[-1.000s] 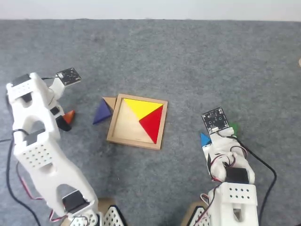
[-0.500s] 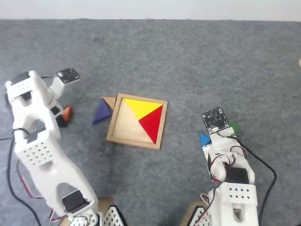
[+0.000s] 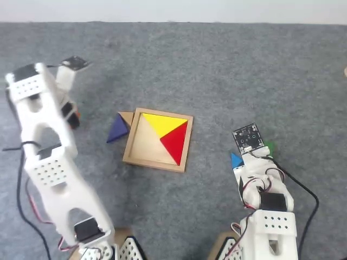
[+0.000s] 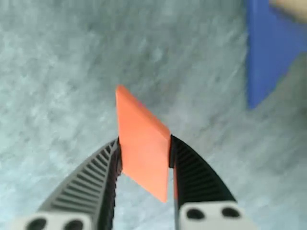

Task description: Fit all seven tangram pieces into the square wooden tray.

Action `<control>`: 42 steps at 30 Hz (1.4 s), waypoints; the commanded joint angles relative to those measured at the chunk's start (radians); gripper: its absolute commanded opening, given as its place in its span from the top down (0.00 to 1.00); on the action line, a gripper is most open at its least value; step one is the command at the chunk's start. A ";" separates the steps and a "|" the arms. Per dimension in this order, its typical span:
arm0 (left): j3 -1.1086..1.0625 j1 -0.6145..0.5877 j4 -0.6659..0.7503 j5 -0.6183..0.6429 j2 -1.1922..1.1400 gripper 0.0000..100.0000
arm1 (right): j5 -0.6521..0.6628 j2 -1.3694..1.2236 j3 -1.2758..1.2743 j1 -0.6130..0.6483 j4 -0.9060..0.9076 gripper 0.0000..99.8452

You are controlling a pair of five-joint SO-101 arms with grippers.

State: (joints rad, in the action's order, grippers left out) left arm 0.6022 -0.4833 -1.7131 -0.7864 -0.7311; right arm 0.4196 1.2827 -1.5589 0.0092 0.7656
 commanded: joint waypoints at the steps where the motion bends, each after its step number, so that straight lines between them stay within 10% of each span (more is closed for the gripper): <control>1: 0.007 0.127 -0.043 0.232 0.023 0.99 | 0.012 0.016 0.006 -0.002 -0.016 0.86; 16: -0.278 0.540 -0.029 0.678 0.545 0.99 | 0.012 0.016 0.011 -0.007 -0.010 0.86; 29: -0.619 0.563 0.301 1.108 0.440 0.99 | 0.012 0.016 0.008 -0.005 -0.010 0.86; 42: -0.618 0.549 0.442 1.227 0.264 0.98 | 0.012 0.016 0.006 -0.004 -0.010 0.86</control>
State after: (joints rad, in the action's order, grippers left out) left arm -0.0238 0.0690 -1.3065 0.4273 -0.4503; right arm 0.4196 1.2827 -1.5589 0.0092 0.7656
